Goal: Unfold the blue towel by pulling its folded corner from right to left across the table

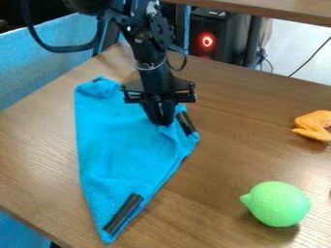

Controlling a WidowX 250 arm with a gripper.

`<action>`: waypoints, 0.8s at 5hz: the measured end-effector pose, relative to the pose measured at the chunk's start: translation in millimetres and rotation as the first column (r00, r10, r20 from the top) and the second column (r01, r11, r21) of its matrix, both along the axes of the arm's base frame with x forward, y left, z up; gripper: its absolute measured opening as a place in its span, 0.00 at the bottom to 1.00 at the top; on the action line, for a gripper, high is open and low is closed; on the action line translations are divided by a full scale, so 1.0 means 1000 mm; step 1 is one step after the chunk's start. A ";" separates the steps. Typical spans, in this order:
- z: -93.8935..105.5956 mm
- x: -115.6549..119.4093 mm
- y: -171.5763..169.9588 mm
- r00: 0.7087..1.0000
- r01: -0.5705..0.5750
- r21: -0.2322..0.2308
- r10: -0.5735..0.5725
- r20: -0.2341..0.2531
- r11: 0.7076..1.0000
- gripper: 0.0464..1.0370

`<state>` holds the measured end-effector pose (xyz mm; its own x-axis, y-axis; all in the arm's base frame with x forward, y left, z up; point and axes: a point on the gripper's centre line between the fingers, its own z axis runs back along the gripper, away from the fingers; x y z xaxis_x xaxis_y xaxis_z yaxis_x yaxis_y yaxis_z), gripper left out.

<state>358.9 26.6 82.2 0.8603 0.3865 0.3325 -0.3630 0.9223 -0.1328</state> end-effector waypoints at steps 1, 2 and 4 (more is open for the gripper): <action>0.000 0.001 0.000 1.000 -0.002 0.002 0.002 0.006 1.000 0.05; -0.001 0.001 0.000 1.000 -0.001 0.002 0.001 0.003 1.000 0.02; 0.026 0.002 -0.002 0.999 0.006 -0.070 -0.003 0.045 0.998 0.00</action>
